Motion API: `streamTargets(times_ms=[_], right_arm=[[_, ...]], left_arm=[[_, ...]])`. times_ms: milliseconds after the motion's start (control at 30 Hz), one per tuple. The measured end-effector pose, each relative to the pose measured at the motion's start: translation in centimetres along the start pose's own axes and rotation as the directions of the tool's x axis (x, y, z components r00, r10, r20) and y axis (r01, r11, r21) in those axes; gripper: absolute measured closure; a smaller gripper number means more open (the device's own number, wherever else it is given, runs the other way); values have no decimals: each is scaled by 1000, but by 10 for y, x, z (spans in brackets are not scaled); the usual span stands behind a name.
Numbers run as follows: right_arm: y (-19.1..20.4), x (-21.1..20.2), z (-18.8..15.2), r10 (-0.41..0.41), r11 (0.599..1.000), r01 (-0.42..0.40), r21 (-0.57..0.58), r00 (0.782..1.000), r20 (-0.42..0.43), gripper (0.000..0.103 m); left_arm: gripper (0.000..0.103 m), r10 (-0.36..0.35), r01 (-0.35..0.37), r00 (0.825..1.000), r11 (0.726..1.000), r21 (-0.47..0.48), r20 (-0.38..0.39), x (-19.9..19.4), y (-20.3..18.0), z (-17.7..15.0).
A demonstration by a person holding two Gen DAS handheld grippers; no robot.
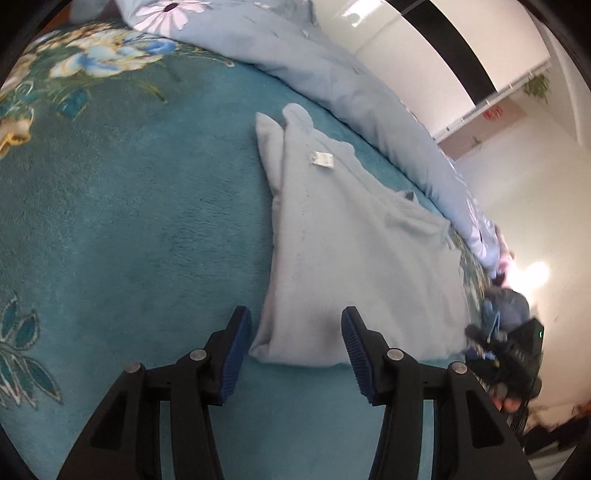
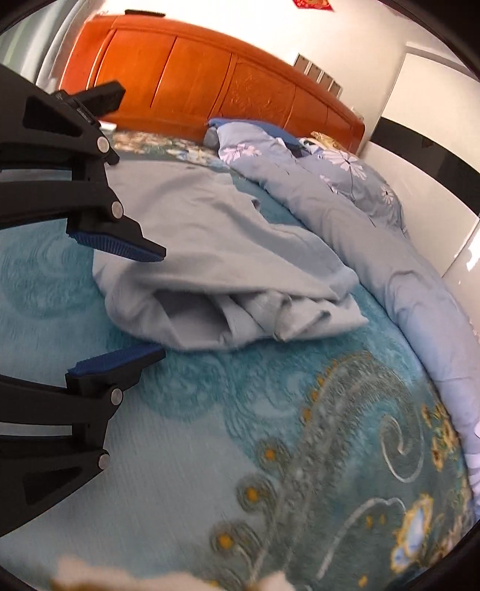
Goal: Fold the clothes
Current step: 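Lift the hem with both grippers and fold it toward the collar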
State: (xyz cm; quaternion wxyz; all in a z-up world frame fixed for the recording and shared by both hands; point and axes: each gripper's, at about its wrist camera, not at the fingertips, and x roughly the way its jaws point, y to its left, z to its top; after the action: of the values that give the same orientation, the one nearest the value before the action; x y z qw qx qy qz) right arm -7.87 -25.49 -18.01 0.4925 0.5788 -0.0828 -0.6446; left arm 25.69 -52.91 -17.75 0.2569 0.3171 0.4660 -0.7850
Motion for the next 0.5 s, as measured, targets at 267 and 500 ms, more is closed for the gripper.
streamTargets(times_ms=[267, 500], right_arm=[[3, -1, -1, 18, 997, -21, 72, 999, 36, 92], [26, -28, -17, 13, 999, -15, 37, 998, 56, 93]], left_arm=[[99, -21, 27, 999, 992, -126, 50, -2, 2, 0], [100, -14, 22, 997, 994, -109, 75, -36, -2, -13]])
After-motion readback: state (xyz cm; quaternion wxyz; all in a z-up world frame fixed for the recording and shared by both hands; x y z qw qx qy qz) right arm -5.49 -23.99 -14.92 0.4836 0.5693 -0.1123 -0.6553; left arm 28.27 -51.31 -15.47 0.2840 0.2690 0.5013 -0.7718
